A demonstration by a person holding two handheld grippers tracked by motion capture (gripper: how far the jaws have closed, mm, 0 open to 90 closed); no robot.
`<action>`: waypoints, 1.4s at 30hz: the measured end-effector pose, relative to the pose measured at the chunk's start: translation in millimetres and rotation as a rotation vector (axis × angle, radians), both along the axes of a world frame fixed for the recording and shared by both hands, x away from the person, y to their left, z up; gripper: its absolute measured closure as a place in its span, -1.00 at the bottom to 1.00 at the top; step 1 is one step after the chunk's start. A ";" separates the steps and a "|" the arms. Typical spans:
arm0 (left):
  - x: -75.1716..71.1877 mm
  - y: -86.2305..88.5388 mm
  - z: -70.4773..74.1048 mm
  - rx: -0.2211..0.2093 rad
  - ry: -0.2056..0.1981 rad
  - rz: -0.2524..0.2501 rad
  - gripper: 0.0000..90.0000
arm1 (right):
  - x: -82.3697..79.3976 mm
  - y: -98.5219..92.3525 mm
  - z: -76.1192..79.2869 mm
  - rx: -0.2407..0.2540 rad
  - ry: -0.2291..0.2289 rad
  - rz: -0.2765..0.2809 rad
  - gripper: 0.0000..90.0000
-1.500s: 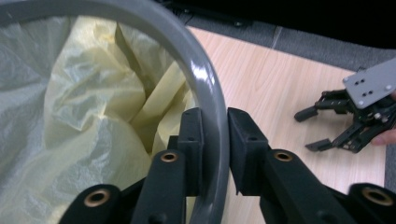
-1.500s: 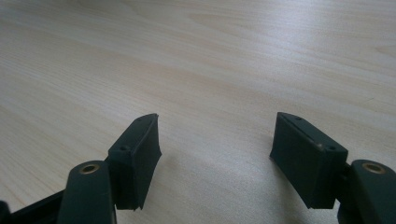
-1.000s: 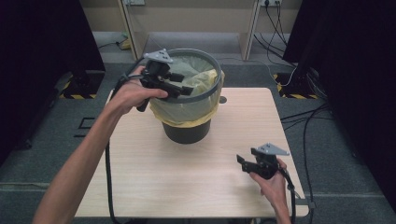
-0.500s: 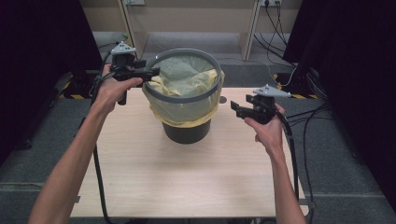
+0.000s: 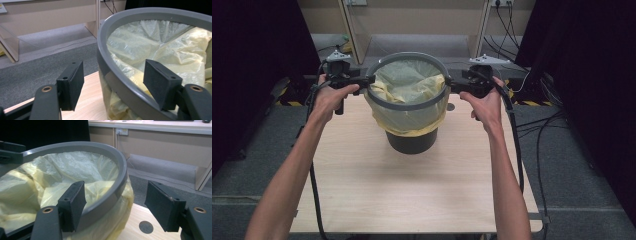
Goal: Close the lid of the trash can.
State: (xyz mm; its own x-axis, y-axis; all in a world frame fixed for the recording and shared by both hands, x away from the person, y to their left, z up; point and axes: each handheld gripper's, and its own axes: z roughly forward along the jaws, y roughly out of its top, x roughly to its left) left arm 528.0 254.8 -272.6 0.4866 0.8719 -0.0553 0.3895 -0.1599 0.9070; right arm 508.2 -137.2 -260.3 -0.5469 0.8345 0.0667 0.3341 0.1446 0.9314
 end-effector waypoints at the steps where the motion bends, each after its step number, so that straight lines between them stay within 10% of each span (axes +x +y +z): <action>1: 0.2 0.8 -0.3 -0.007 0.001 0.003 -0.30 | 4.0 2.7 -2.0 0.006 0.006 0.002 -0.27; 13: 2.1 -1.8 -17.4 -0.042 -0.025 0.022 -0.30 | 18.7 1.7 -28.2 0.062 0.012 0.000 -0.26; 26: 4.6 -17.5 -18.5 0.072 -0.051 0.028 -0.24 | 30.4 2.3 -23.8 0.140 -0.012 -0.007 -0.19; 30: 4.9 -15.2 -18.8 0.061 -0.050 0.025 -0.28 | 47.5 11.7 -22.4 0.025 -0.004 -0.098 -0.11; 36: 4.6 -11.5 -23.0 0.004 -0.042 0.031 -0.33 | 51.2 12.4 -32.1 0.074 0.008 -0.099 0.05; 42: 0.7 -12.0 -19.7 0.015 -0.059 0.018 -0.34 | 50.2 13.6 -23.8 0.004 -0.004 -0.110 -0.12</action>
State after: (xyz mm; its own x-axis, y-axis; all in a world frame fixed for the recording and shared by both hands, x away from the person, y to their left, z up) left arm 528.7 242.8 -292.3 0.4725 0.8812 -0.0136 0.3385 -0.1672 0.9260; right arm 558.3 -123.6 -284.1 -0.4525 0.8892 0.0683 0.3441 0.1034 0.9332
